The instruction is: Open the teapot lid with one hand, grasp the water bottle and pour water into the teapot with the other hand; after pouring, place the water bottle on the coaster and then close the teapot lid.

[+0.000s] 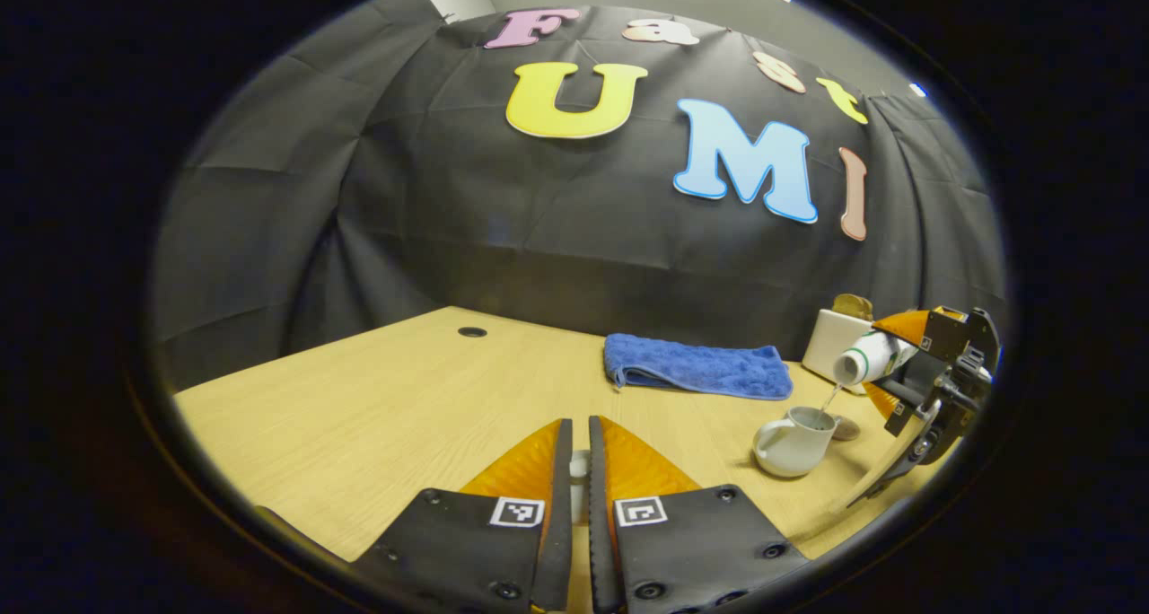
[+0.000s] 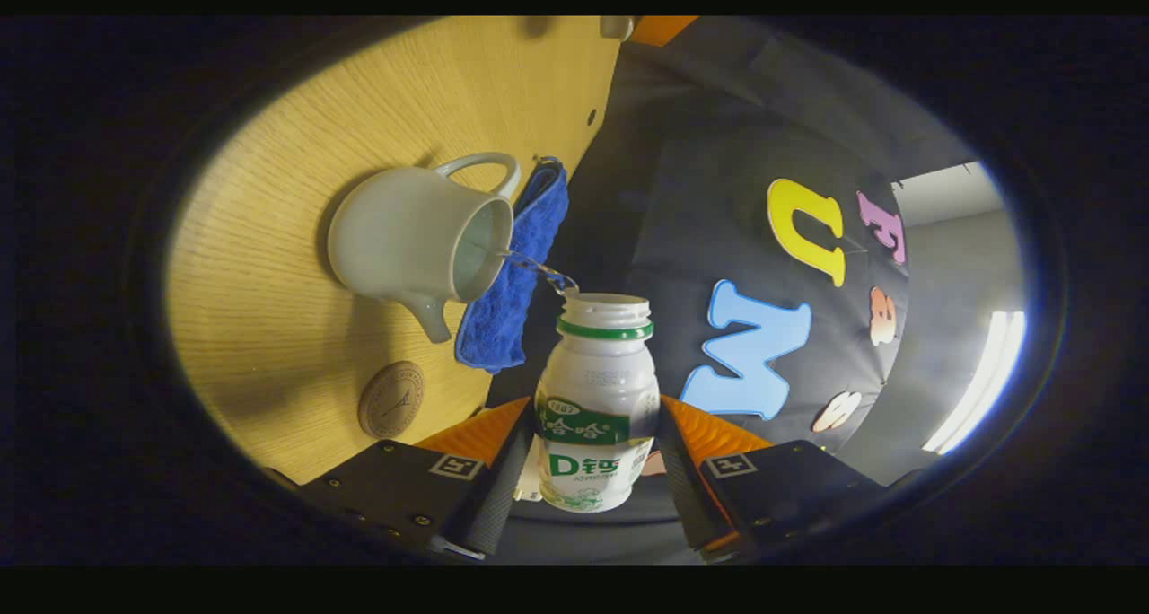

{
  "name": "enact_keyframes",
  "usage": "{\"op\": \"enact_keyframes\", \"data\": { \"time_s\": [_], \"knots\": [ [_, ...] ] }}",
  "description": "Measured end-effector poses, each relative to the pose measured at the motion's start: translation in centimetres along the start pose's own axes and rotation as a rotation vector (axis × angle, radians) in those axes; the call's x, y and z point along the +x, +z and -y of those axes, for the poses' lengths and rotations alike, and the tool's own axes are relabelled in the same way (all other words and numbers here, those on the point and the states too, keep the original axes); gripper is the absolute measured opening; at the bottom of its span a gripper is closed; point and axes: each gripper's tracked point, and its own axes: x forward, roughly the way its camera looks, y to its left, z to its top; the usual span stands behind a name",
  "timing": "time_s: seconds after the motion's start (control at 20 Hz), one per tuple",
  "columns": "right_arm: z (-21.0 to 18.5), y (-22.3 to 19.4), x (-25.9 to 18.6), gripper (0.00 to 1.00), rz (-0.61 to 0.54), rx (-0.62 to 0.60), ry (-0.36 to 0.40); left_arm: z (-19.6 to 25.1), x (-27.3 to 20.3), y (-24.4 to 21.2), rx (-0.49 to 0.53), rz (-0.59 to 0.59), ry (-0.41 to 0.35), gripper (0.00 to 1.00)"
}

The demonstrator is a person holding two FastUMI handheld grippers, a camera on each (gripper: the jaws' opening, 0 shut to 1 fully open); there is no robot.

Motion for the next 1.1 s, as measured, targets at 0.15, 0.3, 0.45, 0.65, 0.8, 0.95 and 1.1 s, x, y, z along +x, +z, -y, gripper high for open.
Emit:
{"op": "enact_keyframes", "data": {
  "time_s": [0.15, 0.3, 0.45, 0.65, 0.8, 0.95, 1.1],
  "knots": [
    [0.22, -0.02, 0.08, 0.75, 0.006, -0.009, -0.005, -0.03, -0.01, 0.14, -0.001, 0.0, -0.001, 0.19],
    [0.55, -0.03, 0.19, 0.74, 0.008, -0.022, -0.012, -0.02, -0.03, 0.03, 0.0, 0.0, -0.001, 0.15],
    [0.66, -0.06, 0.1, 0.74, 0.008, -0.025, -0.012, 0.1, 0.04, 0.18, 0.0, -0.001, -0.001, 0.19],
    [0.69, -0.1, 0.01, 0.74, 0.009, -0.029, -0.012, 0.0, -0.02, 0.04, 0.001, -0.001, -0.002, 0.19],
    [0.69, -0.03, -0.02, 0.74, 0.013, -0.034, -0.011, -0.01, 0.11, -0.03, 0.003, -0.001, -0.001, 0.15],
    [0.81, 0.03, 0.06, 0.74, 0.018, -0.044, -0.014, -0.02, -0.07, 0.05, 0.004, 0.0, -0.002, 0.19],
    [0.8, 0.1, 0.02, 0.74, 0.022, -0.05, -0.012, 0.02, 0.08, -0.02, 0.004, -0.001, -0.002, 0.19]
  ]
}}
